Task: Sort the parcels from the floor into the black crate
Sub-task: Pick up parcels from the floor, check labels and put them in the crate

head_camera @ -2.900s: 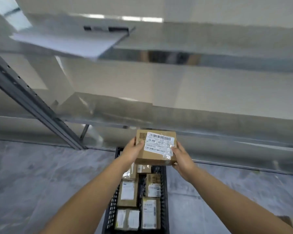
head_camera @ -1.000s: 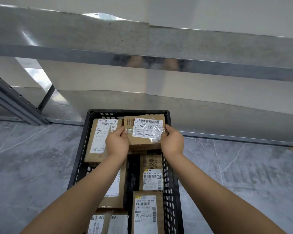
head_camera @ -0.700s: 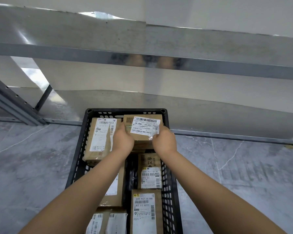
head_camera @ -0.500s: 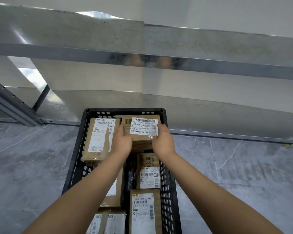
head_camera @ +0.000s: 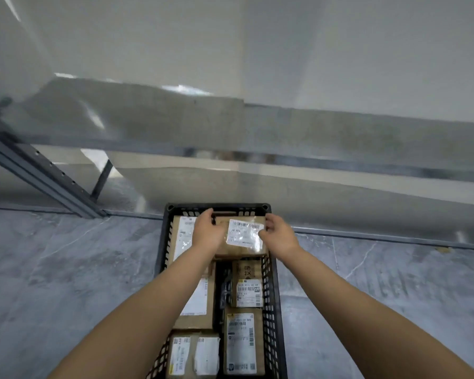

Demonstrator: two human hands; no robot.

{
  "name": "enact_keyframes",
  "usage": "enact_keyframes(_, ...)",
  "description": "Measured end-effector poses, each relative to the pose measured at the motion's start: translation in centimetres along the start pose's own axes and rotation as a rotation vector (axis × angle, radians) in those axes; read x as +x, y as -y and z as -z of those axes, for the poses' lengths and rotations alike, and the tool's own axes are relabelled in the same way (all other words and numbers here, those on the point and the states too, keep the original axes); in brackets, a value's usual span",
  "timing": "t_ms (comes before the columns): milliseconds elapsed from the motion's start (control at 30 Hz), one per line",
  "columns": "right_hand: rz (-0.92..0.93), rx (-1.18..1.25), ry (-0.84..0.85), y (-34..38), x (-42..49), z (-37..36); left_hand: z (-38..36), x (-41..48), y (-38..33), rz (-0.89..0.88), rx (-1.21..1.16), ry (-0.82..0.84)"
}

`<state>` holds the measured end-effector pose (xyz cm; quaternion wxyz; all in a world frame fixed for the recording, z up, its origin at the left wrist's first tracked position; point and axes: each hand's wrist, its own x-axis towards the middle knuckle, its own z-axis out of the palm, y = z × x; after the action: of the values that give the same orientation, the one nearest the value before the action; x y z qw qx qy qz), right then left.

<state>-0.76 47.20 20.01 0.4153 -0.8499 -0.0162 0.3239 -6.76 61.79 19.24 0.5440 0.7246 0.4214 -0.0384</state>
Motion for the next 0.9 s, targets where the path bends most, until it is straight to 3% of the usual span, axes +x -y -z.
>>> enact_keyframes(200,-0.07,-0.125,0.119,11.0,-9.3,9.3,8.5,-9.5,-12.0,0.029,0.243,0.274)
enact_keyframes(400,-0.082,-0.205,0.119,21.6,-18.3,18.0,16.7,-19.6,-23.6,0.033,0.374,0.371)
enact_keyframes(567,-0.053,-0.192,0.122,29.3,-25.7,25.6,21.0,-27.7,-34.6,-0.104,0.464,0.42)
enact_keyframes(767,0.153,-0.11,-0.126,38.0,-33.1,33.8,22.8,-33.6,-46.8,-0.355,0.406,0.371)
enact_keyframes(900,0.196,0.027,-0.25,37.9,-38.2,35.9,21.5,-36.2,-49.9,-0.492,0.388,0.418)
